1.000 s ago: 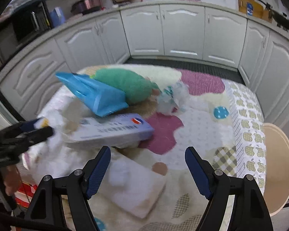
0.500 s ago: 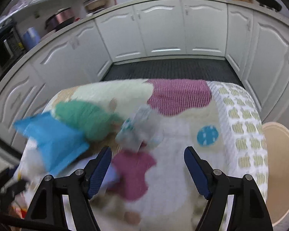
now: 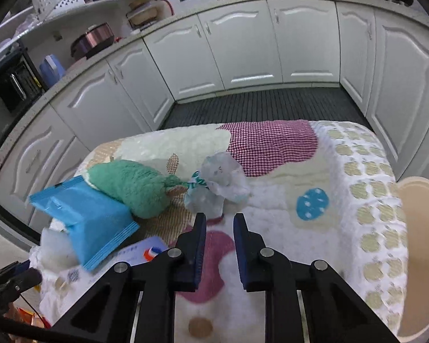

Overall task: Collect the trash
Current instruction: 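Grasp the white tissue with the left tool while the right tool grasps the clear plastic wrapper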

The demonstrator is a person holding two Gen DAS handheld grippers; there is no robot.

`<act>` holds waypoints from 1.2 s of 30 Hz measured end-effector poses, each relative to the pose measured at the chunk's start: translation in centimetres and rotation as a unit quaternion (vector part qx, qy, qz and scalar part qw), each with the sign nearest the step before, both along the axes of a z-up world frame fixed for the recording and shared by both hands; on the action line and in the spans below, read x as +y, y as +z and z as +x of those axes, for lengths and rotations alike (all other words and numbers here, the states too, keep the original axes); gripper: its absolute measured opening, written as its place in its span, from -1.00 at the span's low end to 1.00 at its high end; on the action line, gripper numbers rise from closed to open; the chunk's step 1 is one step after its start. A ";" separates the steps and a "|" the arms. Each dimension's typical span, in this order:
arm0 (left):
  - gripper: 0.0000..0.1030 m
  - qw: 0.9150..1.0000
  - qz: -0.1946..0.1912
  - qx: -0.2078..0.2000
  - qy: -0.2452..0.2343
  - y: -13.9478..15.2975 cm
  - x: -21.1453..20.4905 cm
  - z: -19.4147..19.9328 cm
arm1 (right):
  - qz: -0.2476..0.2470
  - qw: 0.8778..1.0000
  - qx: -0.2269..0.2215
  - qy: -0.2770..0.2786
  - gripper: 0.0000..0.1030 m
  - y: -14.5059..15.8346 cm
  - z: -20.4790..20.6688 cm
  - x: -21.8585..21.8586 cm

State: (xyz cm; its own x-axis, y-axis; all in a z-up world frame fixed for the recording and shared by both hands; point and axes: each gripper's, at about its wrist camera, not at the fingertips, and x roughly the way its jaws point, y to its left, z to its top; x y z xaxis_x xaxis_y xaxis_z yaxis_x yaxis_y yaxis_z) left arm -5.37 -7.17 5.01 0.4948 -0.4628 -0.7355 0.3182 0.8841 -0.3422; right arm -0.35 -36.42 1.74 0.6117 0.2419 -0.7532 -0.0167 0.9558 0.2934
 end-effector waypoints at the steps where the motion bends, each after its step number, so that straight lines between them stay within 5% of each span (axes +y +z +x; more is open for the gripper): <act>1: -0.30 1.000 0.001 -0.002 0.001 0.1 -0.1 -0.3 | 0.001 1.000 -0.004 0.001 -0.65 0.3 -0.5 -0.1; 13: -0.31 0.999 0.042 -0.023 0.009 1.4 1.0 -3.2 | 0.001 1.000 0.003 0.020 -0.66 0.6 -3.3 -0.2; 15: -0.06 0.997 0.058 -0.039 0.015 2.0 0.9 -3.7 | 0.009 1.000 0.013 0.021 -0.63 0.4 -3.2 -0.4; 17: 0.33 0.997 0.060 -0.051 0.013 2.5 0.8 -3.9 | 0.009 1.000 0.018 0.017 -0.05 0.1 -3.1 -0.6; 19: 0.33 0.996 0.057 -0.065 0.006 3.1 0.3 -4.1 | 0.008 1.000 0.011 0.015 0.10 0.1 -3.2 -0.8; 24: 0.33 0.994 0.070 -0.077 -0.038 2.9 -2.4 -4.7 | 0.011 1.000 0.015 0.007 0.11 -0.1 -2.4 -1.0; 28: 0.33 0.991 0.098 -0.060 -0.075 1.1 -5.4 -4.5 | 0.020 1.000 0.022 0.003 0.39 -0.5 -1.5 -1.2; 34: 0.31 0.988 0.124 -0.036 -0.080 -1.3 -7.5 -3.0 | 0.011 1.000 0.025 0.013 0.39 -0.7 0.2 -0.3; 36: 0.11 0.990 0.117 -0.023 -0.081 -1.8 -7.6 -2.5 | 0.006 1.000 0.024 0.018 0.40 -0.8 1.1 0.1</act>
